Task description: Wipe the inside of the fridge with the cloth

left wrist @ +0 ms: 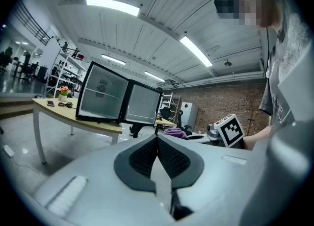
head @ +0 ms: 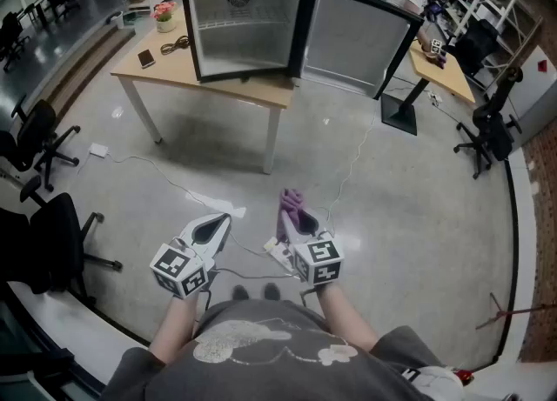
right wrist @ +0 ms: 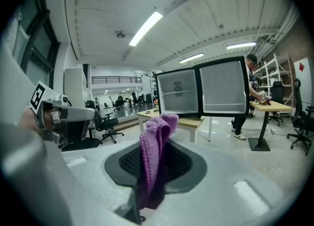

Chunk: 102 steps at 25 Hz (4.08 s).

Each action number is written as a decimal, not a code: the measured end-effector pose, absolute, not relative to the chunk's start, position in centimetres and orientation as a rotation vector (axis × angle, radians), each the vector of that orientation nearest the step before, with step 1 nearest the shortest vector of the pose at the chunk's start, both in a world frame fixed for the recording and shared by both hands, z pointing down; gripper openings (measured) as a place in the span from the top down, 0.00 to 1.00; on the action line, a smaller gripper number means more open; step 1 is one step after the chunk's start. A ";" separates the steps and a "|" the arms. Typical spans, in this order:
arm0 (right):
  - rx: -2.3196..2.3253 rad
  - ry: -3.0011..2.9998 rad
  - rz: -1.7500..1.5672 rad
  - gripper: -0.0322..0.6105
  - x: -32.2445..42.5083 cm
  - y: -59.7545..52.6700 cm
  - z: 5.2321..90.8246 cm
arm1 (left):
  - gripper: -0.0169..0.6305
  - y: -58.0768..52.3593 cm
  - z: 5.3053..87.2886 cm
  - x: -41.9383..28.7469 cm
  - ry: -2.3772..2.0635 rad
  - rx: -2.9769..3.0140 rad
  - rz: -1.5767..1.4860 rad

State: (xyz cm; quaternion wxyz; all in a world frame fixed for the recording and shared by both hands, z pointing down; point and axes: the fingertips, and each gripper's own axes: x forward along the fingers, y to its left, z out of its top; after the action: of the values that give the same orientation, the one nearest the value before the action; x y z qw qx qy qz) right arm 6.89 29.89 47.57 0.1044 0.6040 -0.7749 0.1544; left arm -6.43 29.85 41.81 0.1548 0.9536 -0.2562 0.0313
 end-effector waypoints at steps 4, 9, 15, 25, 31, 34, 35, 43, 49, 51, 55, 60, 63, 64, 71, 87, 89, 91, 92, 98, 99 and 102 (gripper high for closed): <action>1.769 -2.296 0.449 0.83 6.4 29.5 47.5 | 0.95 29.5 41.7 -6.9 -0.761 2.736 0.084; 1.748 -2.296 0.450 0.83 5.2 29.4 47.8 | 0.95 29.1 41.6 -7.9 -0.772 2.732 0.077; 1.770 -2.283 0.454 0.83 4.8 28.7 47.8 | 0.95 28.1 41.6 -9.4 -0.792 2.730 0.071; 1.855 -2.232 0.387 0.82 3.8 27.0 48.0 | 0.95 27.2 42.6 -13.8 -0.820 2.707 0.071; 1.857 -2.175 0.447 0.82 3.0 26.3 49.8 | 0.95 25.7 43.5 -16.6 -0.835 2.703 0.107; 1.850 -2.164 0.449 0.82 3.1 25.0 50.2 | 0.95 24.5 43.3 -17.0 -0.848 2.693 0.084; 1.851 -2.162 0.450 0.82 3.2 24.2 50.2 | 0.95 23.9 43.2 -17.0 -0.849 2.694 0.078; 1.793 -2.216 0.430 0.82 2.3 14.7 50.6 | 0.95 16.7 42.9 -15.2 -0.859 2.695 0.036; 1.826 -2.244 0.449 0.82 4.0 5.2 49.8 | 0.95 9.5 42.5 -13.4 -0.865 2.684 0.051; 1.816 -2.255 0.446 0.82 4.3 2.7 49.6 | 0.95 7.0 42.6 -13.0 -0.877 2.676 0.056; 1.797 -2.267 0.432 0.82 5.6 -1.7 49.1 | 0.95 2.1 42.9 -12.0 -0.895 2.673 0.043; 1.792 -2.275 0.425 0.82 7.9 -6.4 48.7 | 0.95 -3.5 41.5 -10.0 -0.922 2.694 0.029; 1.784 -2.297 0.410 0.82 8.9 -9.1 48.4 | 0.95 -6.4 40.7 -9.1 -0.946 2.708 0.023; 1.780 -2.305 0.404 0.82 9.1 -9.9 48.3 | 0.95 -7.3 40.3 -8.7 -0.956 2.712 0.019; 1.743 -2.365 0.404 0.82 8.3 -11.7 47.8 | 0.95 -9.4 39.1 -6.9 -0.954 2.730 0.010; 1.712 -2.438 0.287 0.82 7.0 -18.7 43.9 | 0.95 -18.2 37.4 -5.8 -0.930 2.784 -0.013; 1.708 -2.450 0.248 0.82 6.7 -20.8 42.9 | 0.95 -19.9 36.8 -5.4 -0.920 2.805 -0.006; 1.726 -2.434 0.189 0.82 6.4 -23.1 42.0 | 0.95 -21.6 36.5 -5.2 -0.915 2.821 0.008; 1.730 -2.430 0.163 0.82 6.1 -24.2 41.4 | 0.95 -22.5 36.4 -5.2 -0.917 2.821 0.013; 1.679 -2.608 0.066 0.82 2.1 -30.3 34.9 | 0.95 -27.9 35.0 -6.5 -0.959 2.810 -0.027; 1.681 -2.618 0.033 0.82 1.7 -31.3 33.7 | 0.95 -28.5 34.7 -6.7 -0.961 2.817 -0.029; 1.687 -2.640 -0.069 0.82 0.7 -34.6 30.6 | 0.95 -30.1 34.5 -7.1 -0.956 2.834 -0.029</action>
State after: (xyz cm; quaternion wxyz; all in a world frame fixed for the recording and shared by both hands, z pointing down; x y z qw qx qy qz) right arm 0.71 -34.62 30.59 0.0039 0.5385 -0.8424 -0.0220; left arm -7.07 -30.12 34.52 0.0754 0.9448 -0.3187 -0.0098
